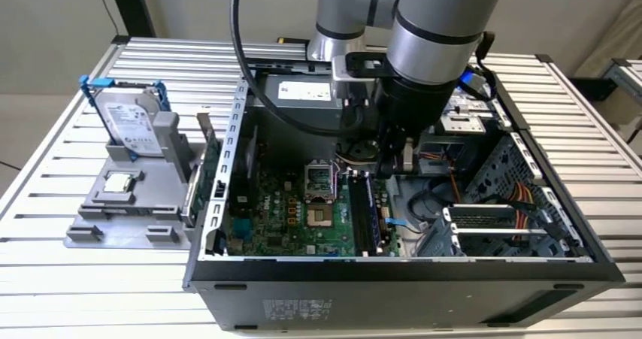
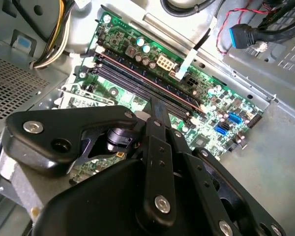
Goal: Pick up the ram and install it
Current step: 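Press down the ram until it locks into place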
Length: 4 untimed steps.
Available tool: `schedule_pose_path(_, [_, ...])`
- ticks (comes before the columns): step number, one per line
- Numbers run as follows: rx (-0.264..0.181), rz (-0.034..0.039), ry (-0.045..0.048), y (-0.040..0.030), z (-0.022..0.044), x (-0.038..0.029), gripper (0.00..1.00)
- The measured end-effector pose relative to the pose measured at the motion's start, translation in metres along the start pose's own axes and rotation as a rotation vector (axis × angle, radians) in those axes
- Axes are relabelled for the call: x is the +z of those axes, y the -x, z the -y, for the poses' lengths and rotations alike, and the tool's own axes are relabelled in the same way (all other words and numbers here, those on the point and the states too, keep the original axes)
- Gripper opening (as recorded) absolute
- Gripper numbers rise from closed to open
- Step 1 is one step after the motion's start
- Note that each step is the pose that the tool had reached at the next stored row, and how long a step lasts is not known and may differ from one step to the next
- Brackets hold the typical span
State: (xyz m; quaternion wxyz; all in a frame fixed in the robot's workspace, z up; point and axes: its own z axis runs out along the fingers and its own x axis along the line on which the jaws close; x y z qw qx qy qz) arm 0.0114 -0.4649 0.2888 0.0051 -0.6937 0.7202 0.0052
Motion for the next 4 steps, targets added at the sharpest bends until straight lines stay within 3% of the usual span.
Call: schedule_pose_path(4, [0.0,-0.0002,0.0,0.0,0.0,-0.0001,0.0])
